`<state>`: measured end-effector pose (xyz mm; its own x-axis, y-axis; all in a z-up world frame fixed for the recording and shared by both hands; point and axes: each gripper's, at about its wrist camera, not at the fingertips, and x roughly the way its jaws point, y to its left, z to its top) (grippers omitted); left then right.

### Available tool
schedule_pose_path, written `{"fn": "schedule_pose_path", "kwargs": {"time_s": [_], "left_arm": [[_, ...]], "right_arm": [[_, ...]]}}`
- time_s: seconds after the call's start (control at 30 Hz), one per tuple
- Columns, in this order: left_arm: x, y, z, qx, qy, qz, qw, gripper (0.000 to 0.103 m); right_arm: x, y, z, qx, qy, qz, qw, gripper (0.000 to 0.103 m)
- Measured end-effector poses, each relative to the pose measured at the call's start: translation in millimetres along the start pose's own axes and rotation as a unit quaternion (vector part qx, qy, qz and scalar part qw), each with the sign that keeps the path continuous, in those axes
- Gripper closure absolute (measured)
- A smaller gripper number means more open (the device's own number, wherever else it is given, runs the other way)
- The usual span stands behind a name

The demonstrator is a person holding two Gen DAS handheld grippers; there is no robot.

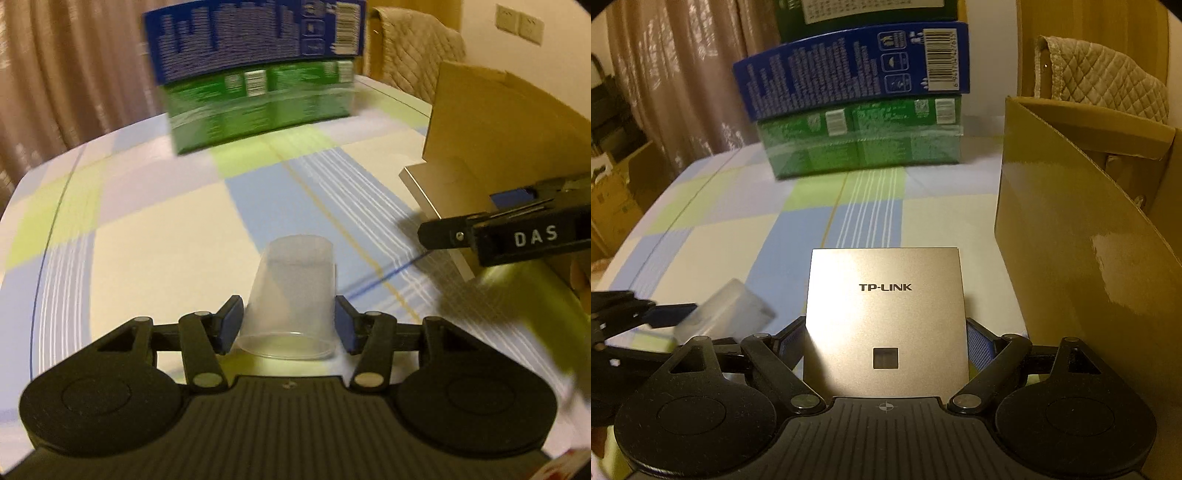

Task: Organize rigid objects
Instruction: 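Grasp the clear plastic cup with the left tool while the right holds the router box, then carry the plastic cup and router box into the cardboard box with both tools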

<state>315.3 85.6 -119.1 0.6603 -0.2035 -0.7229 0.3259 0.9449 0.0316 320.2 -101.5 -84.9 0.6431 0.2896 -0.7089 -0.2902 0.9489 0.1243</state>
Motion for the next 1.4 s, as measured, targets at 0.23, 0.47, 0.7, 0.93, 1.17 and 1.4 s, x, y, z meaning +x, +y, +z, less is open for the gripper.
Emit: {"fn": "schedule_pose_path", "kwargs": {"time_s": [0.23, 0.47, 0.7, 0.93, 1.17, 1.4], "left_arm": [[-2, -2, -2, 0.006, -0.010, 0.002, 0.9999, 0.052], [4, -7, -1, 0.004, 0.002, 0.003, 1.0000, 0.052], [4, -7, -2, -0.002, 0.008, -0.006, 1.0000, 0.052], [4, -4, 0, -0.019, -0.001, -0.006, 0.9998, 0.055], [-3, -3, -4, -0.042, -0.005, 0.008, 0.9991, 0.056], [-31, -5, -8, -0.049, -0.019, 0.049, 0.9974, 0.056]], "right_arm": [[-9, 3, -9, 0.004, 0.003, 0.002, 1.000, 0.020], [-8, 2, -12, 0.004, 0.007, 0.000, 1.000, 0.020], [-6, 2, -13, 0.003, 0.010, 0.002, 1.000, 0.020], [-5, 4, -13, 0.003, 0.009, 0.003, 1.000, 0.020], [-7, 8, -13, -0.001, 0.006, 0.007, 1.000, 0.020], [-32, 11, -18, 0.014, -0.013, 0.019, 1.000, 0.020]]}}
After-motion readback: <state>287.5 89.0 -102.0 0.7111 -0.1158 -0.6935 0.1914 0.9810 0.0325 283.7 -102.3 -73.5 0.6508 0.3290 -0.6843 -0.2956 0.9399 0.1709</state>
